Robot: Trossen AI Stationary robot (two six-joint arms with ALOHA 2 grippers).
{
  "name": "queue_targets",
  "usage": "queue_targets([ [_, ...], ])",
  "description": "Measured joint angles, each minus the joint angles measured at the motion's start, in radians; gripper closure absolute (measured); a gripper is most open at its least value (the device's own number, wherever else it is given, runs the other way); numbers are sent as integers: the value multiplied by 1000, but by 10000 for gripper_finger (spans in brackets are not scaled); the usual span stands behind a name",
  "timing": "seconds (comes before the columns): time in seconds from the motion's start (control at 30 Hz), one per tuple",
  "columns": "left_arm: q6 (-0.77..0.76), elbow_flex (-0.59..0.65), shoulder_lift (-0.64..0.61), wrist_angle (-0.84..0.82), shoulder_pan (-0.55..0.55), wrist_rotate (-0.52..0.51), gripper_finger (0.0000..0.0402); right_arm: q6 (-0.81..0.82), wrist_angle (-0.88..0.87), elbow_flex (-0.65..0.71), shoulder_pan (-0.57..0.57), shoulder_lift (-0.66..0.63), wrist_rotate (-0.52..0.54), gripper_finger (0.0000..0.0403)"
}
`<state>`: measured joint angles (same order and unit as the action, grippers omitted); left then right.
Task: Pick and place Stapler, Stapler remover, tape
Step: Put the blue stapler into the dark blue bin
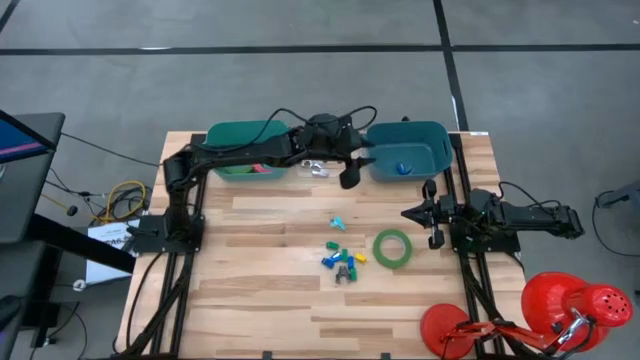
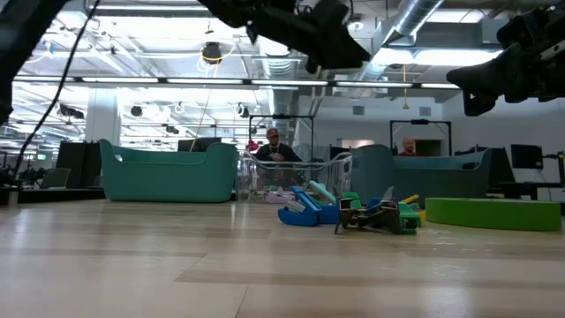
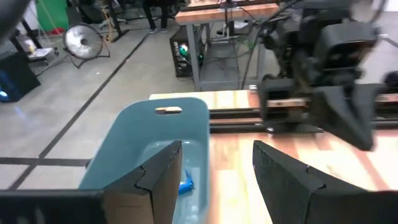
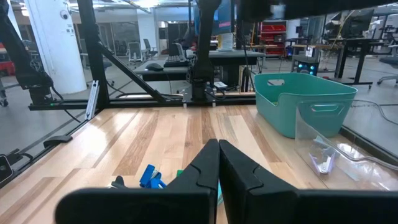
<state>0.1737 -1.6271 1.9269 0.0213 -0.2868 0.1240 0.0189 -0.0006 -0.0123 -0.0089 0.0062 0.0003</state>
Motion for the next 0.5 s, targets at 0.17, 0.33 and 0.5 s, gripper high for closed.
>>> queue_targets([
  [0.17, -44, 128, -104, -5, 27, 0, 215, 0, 0, 0, 0, 0, 0, 403],
  [0.33, -105, 276, -207, -2, 58, 0, 215, 0, 0, 0, 0, 0, 0, 403],
  [0.5, -108, 416, -292, -5, 99, 1, 215, 0, 0, 0, 0, 0, 0, 403],
])
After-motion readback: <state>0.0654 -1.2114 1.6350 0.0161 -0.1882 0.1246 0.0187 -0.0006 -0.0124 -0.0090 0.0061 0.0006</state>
